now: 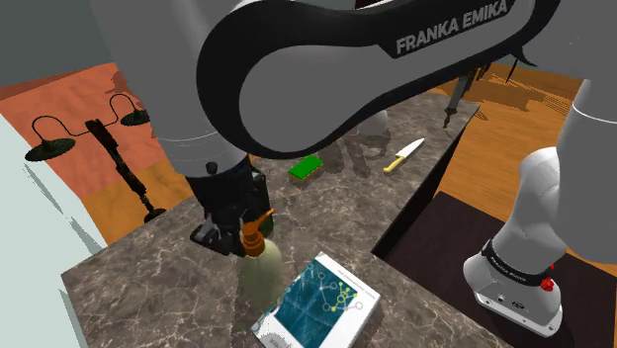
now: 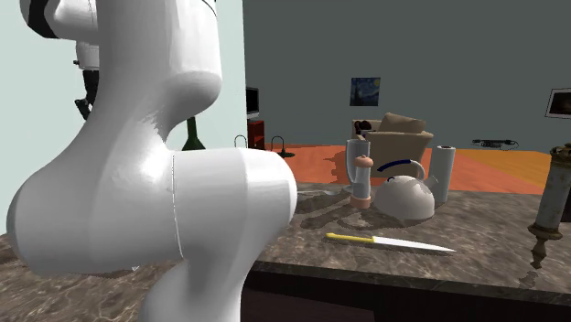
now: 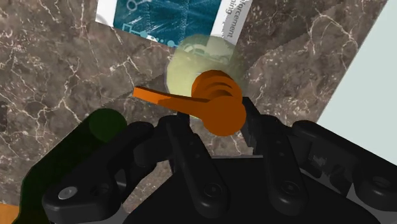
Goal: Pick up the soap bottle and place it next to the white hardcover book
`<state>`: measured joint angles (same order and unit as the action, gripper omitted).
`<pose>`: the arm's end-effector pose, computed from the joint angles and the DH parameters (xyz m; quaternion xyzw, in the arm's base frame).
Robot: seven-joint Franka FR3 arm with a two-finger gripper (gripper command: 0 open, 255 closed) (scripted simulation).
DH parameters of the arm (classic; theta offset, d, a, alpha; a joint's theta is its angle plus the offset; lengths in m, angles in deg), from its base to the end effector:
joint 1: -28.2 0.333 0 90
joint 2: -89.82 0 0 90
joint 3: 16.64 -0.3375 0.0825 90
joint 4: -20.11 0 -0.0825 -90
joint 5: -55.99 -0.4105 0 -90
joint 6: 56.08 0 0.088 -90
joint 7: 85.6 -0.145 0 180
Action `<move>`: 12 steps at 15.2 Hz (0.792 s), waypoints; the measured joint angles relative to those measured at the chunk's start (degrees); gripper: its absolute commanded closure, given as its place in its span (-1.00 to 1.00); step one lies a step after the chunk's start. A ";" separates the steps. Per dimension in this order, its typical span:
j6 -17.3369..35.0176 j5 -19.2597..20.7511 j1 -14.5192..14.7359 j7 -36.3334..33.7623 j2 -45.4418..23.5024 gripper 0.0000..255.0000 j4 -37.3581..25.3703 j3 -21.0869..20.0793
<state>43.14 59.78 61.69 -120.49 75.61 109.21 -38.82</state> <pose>0.3945 0.5248 0.4852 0.9828 0.1823 -0.0286 0.0089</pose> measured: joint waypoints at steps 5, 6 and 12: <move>-3.50 2.88 5.48 -6.27 -7.49 1.00 -10.53 -1.50; -4.38 3.66 6.88 -7.52 -9.55 1.00 -13.32 -1.67; -6.87 6.27 12.34 -11.83 -17.06 1.00 -23.01 -1.92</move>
<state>36.27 66.06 74.03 -132.31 58.55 86.20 -40.74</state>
